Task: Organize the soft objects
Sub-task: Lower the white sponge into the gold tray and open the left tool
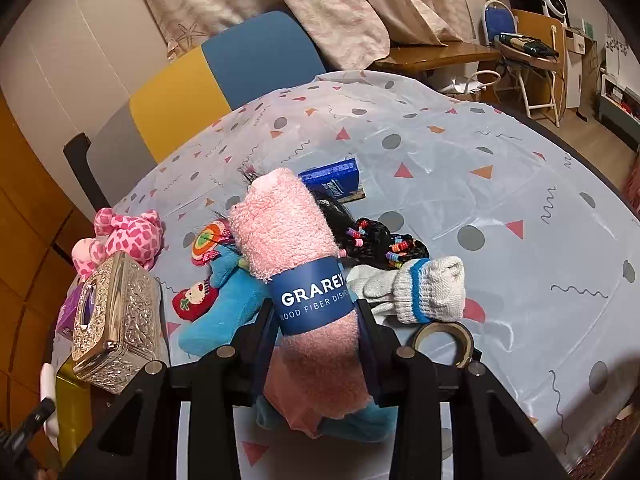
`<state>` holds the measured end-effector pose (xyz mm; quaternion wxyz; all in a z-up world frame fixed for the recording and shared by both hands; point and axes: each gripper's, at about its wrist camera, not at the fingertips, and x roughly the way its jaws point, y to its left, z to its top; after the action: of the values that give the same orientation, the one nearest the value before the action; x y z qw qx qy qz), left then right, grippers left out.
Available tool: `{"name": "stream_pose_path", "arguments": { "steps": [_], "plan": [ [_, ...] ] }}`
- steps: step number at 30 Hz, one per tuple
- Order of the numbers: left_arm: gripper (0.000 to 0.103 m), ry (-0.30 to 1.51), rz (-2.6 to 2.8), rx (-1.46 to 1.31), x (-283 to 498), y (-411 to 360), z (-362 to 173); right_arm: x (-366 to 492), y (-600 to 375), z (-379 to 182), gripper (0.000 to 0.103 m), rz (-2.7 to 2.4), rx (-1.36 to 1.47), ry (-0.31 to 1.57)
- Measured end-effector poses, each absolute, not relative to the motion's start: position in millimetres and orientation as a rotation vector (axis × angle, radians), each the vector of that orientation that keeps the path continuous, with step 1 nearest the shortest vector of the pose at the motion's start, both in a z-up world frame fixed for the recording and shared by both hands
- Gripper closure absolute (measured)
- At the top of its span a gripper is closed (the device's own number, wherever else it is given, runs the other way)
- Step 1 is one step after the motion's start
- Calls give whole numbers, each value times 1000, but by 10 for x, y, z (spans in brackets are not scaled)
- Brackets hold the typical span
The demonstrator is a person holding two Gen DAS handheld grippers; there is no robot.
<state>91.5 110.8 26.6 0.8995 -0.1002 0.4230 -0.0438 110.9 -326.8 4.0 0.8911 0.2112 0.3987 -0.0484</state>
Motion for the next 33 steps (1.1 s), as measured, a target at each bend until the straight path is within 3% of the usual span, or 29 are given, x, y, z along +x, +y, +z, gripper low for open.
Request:
{"name": "stream_pose_path", "arguments": {
  "steps": [5, 13, 16, 18, 20, 33],
  "plan": [
    [44, 956, -4, -245, 1231, 1447, -58, 1120, -3255, 33, 65, -94, 431, 831],
    [39, 1006, -22, -225, 1678, 1339, -346, 1147, -3253, 11, 65, -108, 416, 851],
    [33, 1011, -18, -222, 1793, 1306, -395, 1159, -3242, 7, 65, -111, 410, 858],
    [21, 1013, -15, -228, 1827, 1313, -410, 1159, -3243, 9, 65, -112, 409, 859],
    [14, 995, -12, -245, 1797, 1343, -396, 1163, -3242, 4, 65, -117, 410, 862],
    [14, 859, 78, -225, 984, 1340, -20, 1149, -3248, 40, 65, -116, 405, 848]
  ]
}}
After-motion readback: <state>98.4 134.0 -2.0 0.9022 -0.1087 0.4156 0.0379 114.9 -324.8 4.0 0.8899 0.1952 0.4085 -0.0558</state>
